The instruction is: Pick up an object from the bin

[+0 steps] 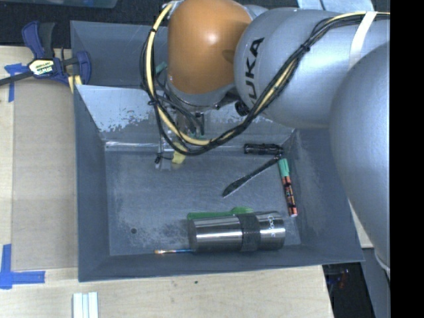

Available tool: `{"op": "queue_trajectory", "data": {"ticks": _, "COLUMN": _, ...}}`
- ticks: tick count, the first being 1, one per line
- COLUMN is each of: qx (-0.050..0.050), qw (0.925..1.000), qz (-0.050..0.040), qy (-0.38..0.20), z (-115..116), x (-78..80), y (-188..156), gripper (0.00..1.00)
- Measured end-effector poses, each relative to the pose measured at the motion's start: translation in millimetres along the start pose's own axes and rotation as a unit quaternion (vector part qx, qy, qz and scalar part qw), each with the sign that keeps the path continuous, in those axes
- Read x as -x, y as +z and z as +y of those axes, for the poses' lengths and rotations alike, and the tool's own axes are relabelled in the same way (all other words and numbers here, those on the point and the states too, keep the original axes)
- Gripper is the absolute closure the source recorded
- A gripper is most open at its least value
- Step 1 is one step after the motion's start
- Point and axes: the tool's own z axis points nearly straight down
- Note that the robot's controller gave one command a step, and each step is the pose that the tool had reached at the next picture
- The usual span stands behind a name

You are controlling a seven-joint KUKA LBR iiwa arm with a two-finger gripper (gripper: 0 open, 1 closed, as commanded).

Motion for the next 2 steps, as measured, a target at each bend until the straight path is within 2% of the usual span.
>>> {"op": "queue_trajectory", "data": {"ticks": 1, "qx": 0.001, "qw": 1.0000, "qz": -0.0043, "qy": 0.002, "z": -1.0, "x": 1.7, "y": -5.6, "gripper": 0.00}}
{"op": "queue_trajectory", "data": {"ticks": 2, "qx": 0.001, "qw": 0.9999, "qz": -0.0042, "qy": -0.012, "z": -51.6, "x": 13.4, "y": 60.7, "gripper": 0.00}}
